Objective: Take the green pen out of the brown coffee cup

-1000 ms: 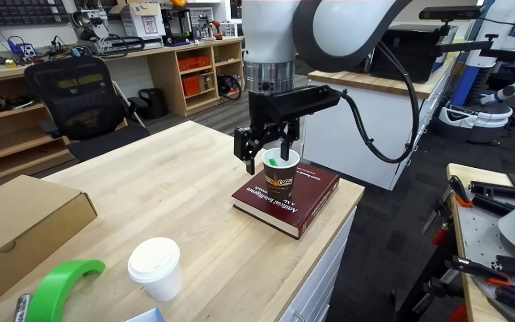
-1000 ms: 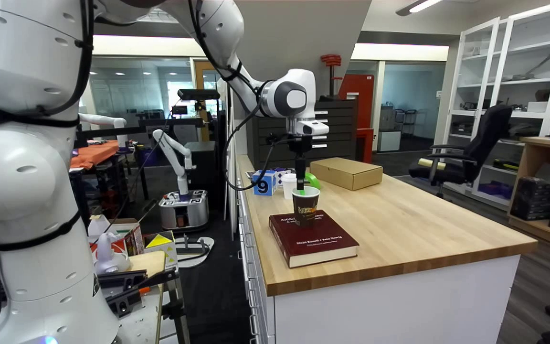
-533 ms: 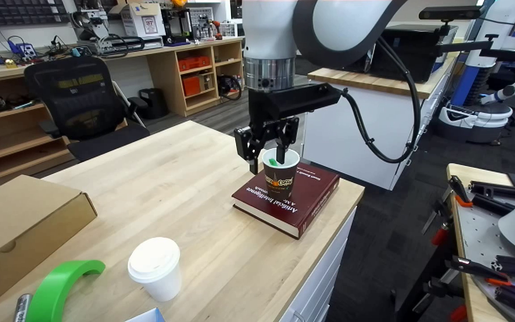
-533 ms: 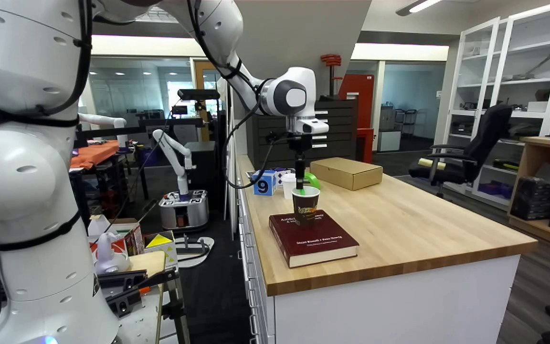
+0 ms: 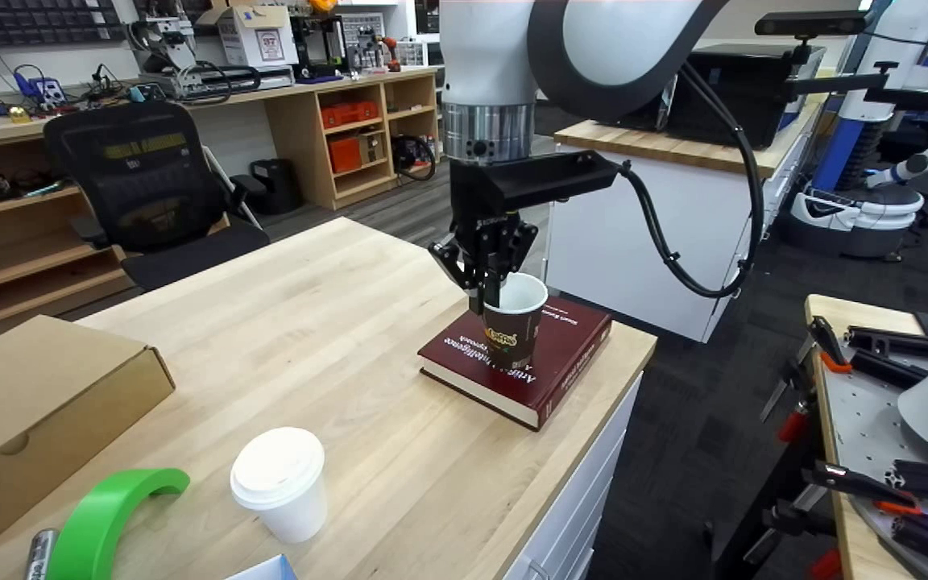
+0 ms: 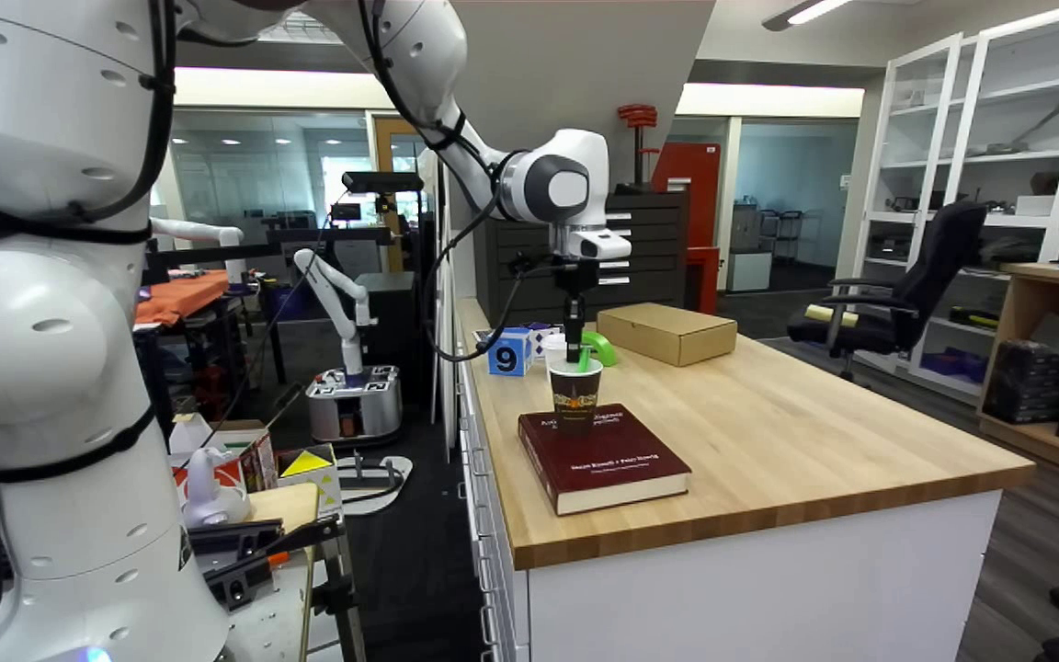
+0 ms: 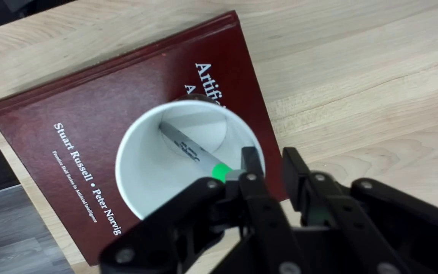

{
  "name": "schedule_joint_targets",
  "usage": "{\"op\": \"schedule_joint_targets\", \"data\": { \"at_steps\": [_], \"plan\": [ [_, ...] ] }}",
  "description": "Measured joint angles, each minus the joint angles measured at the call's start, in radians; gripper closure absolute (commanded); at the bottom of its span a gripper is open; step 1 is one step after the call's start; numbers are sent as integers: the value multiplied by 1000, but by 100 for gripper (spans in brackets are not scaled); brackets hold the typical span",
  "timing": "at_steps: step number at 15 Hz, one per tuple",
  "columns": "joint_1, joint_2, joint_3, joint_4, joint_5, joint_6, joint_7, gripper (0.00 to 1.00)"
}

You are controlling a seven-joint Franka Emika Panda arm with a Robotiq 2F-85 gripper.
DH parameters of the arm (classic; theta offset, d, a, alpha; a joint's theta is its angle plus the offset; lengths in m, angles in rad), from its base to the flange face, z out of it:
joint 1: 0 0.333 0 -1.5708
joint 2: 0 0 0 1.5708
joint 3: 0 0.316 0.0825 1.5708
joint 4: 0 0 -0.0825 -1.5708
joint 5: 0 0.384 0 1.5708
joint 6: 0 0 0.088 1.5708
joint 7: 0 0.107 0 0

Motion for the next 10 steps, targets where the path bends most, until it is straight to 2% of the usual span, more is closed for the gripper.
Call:
{"op": "schedule_joint_targets", "data": {
  "at_steps": [1,2,4,10],
  "plan": [
    [0,-5,0,-6,3,0,0,92],
    [0,-12,0,-14,6,0,0,68],
    [0,-28,1,-32,8,-1,0,61],
    [0,-75,3,-72,8,-3,0,23]
  ]
}}
